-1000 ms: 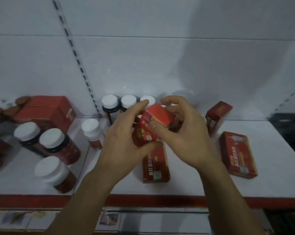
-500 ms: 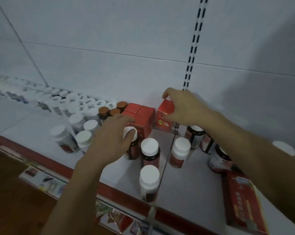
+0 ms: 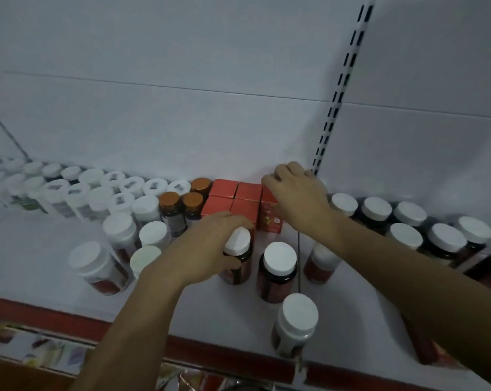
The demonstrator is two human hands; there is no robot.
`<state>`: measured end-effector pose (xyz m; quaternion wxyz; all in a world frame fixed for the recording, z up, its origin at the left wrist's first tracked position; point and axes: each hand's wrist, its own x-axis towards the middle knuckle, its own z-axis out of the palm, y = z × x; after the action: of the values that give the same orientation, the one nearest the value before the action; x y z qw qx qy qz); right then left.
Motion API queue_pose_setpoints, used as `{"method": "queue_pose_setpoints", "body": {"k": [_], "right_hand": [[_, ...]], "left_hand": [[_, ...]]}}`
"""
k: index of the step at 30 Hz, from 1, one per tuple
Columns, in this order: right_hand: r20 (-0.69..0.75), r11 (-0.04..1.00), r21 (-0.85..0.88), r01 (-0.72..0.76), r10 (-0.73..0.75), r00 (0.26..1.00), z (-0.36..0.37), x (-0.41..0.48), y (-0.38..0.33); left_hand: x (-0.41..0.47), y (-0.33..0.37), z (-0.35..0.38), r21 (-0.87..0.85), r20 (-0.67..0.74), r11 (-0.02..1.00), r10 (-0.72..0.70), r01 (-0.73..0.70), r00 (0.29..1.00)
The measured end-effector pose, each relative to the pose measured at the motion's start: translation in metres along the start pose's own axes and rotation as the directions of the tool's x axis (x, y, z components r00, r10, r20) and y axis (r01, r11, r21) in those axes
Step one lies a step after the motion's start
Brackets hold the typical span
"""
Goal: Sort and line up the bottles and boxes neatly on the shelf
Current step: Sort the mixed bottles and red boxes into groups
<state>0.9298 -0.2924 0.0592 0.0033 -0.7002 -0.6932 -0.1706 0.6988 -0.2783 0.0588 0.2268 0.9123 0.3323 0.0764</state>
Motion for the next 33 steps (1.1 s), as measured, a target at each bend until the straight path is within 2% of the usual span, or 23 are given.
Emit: {"method": "queue_pose_setpoints", "body": {"k": [1,2,4,5,7,9,11,12,14,18,21,25,29,31,33], "right_hand": [[0.024,0.999,0.051,-0.01,0.009,1.0,-0.006,-0.003,0.004],[0.076,0.98,0.193,-0.053,0.039,0.996,-0.017,-0.008,0.008],[0.147,0.875,0.459,-0.152,0.094,0.985,-0.039,-0.022,0.022],[0.165,0.86,0.486,-0.155,0.084,0.983,-0.049,-0.031,0.03],[0.286,0.923,0.374,-0.093,-0.02,0.958,-0.063,-0.05,0.046],[0.49,0.959,0.282,-0.04,-0.108,0.865,-0.068,-0.064,0.049],[0.616,0.974,0.226,-0.031,-0.119,0.779,-0.059,-0.075,0.046],[0.624,0.98,0.199,-0.016,-0.114,0.773,-0.054,-0.078,0.044],[0.577,0.977,0.211,-0.034,-0.097,0.811,-0.049,-0.076,0.045],[0.371,0.966,0.234,-0.112,0.017,0.928,-0.041,-0.044,0.048],[0.305,0.943,0.273,-0.191,0.103,0.947,-0.022,-0.017,0.043],[0.24,0.91,0.353,-0.217,0.137,0.961,-0.004,-0.018,0.046],[0.106,0.843,0.468,-0.266,0.245,0.964,-0.029,-0.038,0.046],[0.128,0.859,0.465,-0.215,0.175,0.976,-0.057,-0.054,0.036],[0.24,0.878,0.461,-0.127,0.015,0.971,-0.087,-0.075,0.018]], "left_hand": [[0.002,0.0,-0.001,0.004,0.004,1.0,0.01,-0.01,1.0],[0.003,-0.001,-0.001,0.01,0.004,1.0,0.023,-0.023,1.0],[0.004,-0.002,0.001,0.013,-0.002,0.998,0.061,-0.061,0.998],[0.005,-0.003,0.001,-0.001,-0.009,0.997,0.079,-0.079,0.997],[0.008,-0.001,0.005,-0.048,-0.017,0.991,0.122,-0.123,0.992],[0.011,0.003,0.006,-0.08,-0.033,0.988,0.132,-0.134,0.991],[0.016,0.005,0.009,-0.095,-0.044,0.984,0.148,-0.151,0.988],[0.016,0.004,0.009,-0.104,-0.052,0.982,0.154,-0.158,0.987],[0.015,0.001,0.01,-0.122,-0.065,0.978,0.162,-0.169,0.985],[0.008,-0.012,0.005,-0.088,-0.095,0.978,0.18,-0.189,0.979],[0.007,-0.018,-0.005,-0.07,-0.098,0.977,0.193,-0.201,0.976],[0.003,-0.019,-0.01,-0.053,-0.132,0.971,0.223,-0.231,0.966],[0.007,-0.016,-0.006,-0.038,-0.174,0.961,0.263,-0.273,0.949],[0.013,-0.009,-0.003,-0.039,-0.178,0.948,0.303,-0.315,0.936],[0.018,-0.003,0.001,-0.029,-0.151,0.935,0.345,-0.353,0.927]]}}
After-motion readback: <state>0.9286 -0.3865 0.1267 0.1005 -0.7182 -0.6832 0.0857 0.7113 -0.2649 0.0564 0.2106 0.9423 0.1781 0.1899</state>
